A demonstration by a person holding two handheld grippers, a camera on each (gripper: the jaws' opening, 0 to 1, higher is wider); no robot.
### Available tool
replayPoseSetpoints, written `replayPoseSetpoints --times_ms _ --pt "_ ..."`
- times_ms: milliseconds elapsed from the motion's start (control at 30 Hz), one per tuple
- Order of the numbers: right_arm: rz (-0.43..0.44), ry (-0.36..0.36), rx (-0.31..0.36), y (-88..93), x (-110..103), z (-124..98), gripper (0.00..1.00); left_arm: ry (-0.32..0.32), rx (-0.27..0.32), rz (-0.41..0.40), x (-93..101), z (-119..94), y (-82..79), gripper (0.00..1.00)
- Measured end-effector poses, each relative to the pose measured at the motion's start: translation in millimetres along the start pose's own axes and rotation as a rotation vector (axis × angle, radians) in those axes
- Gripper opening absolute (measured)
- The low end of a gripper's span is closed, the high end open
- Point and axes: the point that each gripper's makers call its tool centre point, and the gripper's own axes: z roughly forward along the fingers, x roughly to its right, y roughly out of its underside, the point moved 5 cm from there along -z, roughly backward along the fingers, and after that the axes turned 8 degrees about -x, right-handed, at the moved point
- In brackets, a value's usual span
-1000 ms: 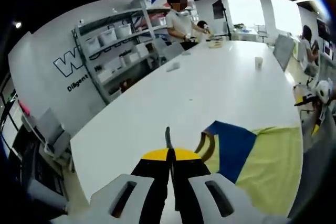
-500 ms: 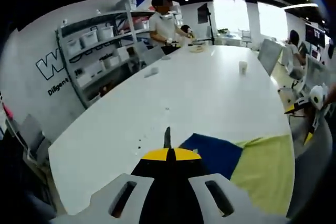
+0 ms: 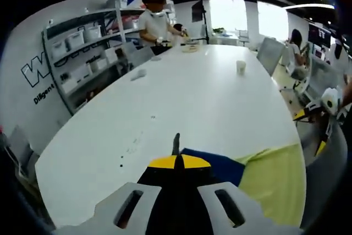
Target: Fold the garment on the visible template until the final outline fits inside the template.
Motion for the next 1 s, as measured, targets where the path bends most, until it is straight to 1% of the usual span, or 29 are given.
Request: replayPoseSetpoints --times_ms 167,300,433,467,500,533,600,633,700,800,833,900,933,1000 --pt "0.002 -0.003 -0.005 0.6 0 0 0.89 0.049 -0.013 0.013 11.7 20 -2.5 0.04" --pt "-0.001 -0.003 -0.012 1.7 0 1 0.89 0.108 0.002 0.019 24.9 33 -10.7 0.04" --pt "0.001 0.002 -0.011 1.5 0 0 0.89 0.210 0.037 0.040 40.8 43 -20.6 0.05" --pt "0.001 0.005 -0.012 1.5 0 0 0.89 0.224 0.038 0.046 43.3 44 -21.4 0.05" --pt "0.001 0.007 -0.012 1.6 1 0 0.89 0.235 0.024 0.051 44.8 49 -20.4 0.05" --pt "0.002 0.009 -0.013 1.8 1 0 0.89 0.238 0.014 0.057 45.6 52 -19.5 0.05" --pt "0.002 0.012 -0.012 1.9 1 0 0.89 0.225 -0.018 0.075 44.1 61 -15.5 0.05" --pt "0.002 0.014 -0.013 2.1 2 0 0.89 0.221 -0.037 0.071 43.8 67 -13.4 0.05" --pt "-0.001 0.016 -0.016 2.3 1 0 0.89 0.228 -0.049 0.052 44.1 77 -11.1 0.05" --pt "-0.004 0.018 -0.021 2.7 1 0 0.88 0.189 -0.085 0.049 41.2 89 -6.1 0.05" --pt "-0.005 0.018 -0.023 3.0 1 1 0.88 0.185 -0.092 0.042 40.8 93 -4.7 0.05" --pt "-0.009 0.018 -0.028 3.9 1 1 0.88 0.146 -0.127 0.048 37.0 99 -0.8 0.05" --pt "-0.009 0.019 -0.029 4.0 1 1 0.88 0.147 -0.135 0.049 38.3 100 -1.3 0.05" --pt "-0.007 0.020 -0.030 4.2 2 1 0.88 0.265 -0.087 0.065 58.9 98 -10.1 0.05"
